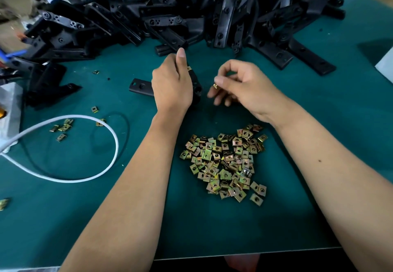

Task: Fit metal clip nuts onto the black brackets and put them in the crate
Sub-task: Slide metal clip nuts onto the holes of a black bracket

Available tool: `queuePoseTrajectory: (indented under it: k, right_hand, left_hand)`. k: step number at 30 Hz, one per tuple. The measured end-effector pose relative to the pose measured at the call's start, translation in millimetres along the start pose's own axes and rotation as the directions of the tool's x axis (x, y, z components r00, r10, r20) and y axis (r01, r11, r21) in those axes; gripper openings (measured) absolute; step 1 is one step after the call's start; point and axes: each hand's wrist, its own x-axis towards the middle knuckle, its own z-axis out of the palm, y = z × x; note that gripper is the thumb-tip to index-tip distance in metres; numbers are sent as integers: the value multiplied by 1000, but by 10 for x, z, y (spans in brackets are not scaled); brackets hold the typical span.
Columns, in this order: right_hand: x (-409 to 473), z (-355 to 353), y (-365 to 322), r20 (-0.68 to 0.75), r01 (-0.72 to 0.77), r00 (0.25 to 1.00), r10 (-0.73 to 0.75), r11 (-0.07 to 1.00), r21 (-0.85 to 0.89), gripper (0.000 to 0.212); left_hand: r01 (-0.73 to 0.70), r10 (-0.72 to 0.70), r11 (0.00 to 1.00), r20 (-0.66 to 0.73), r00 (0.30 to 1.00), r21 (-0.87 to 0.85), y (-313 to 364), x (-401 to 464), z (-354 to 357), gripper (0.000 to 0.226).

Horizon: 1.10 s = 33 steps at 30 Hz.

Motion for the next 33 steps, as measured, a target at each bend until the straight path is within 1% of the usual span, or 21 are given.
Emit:
queuePoseTrajectory:
  k: [2, 3, 5, 7, 9, 12, 16, 20, 29, 33]
  right_hand:
    - [26, 14, 53, -145, -7, 989, 21, 995, 99, 10]
    - [35, 15, 71, -179, -5, 983, 27, 992, 123, 7]
    - [46, 19, 88, -192, -7, 981, 38, 987, 162, 6]
    - [46, 39, 85, -189, -10, 981, 44, 984, 179, 13]
    - [42, 79, 67, -204, -2, 978, 40, 983, 183, 10]
    - [39, 153, 50, -266, -12, 962, 65, 981, 194, 19]
    - [34, 229, 32, -298, -89, 939, 170, 959, 268, 21]
    - [28, 289, 26, -275, -104, 943, 187, 951, 289, 24]
    - [-2, 407, 13, -381, -64, 912, 154, 969, 239, 32]
    - [-26, 488, 5, -437, -51, 895, 92, 993, 105, 43]
  left_hand:
    - [-32, 32, 999, 7, 999, -15, 10, -13, 15, 51]
    - [-49, 49, 999, 15, 999, -23, 20, -20, 18, 53]
    - [-73, 74, 997, 35, 997, -35, 39, -33, 20, 55]
    - [-90, 91, 995, 52, 994, -32, 42, -38, 23, 55]
    - [-101, 102, 995, 54, 993, -27, 38, -37, 28, 55]
    - [-104, 106, 994, 48, 993, -36, 44, -41, 48, 56]
    - [-88, 88, 996, -8, 996, -23, 92, -70, 71, 46]
    - [-93, 93, 996, -66, 993, 2, 116, -77, 75, 38]
    - [-98, 100, 994, -57, 993, 47, 196, -111, 80, 42]
    - [-102, 116, 985, -89, 989, 142, 222, -115, 67, 48]
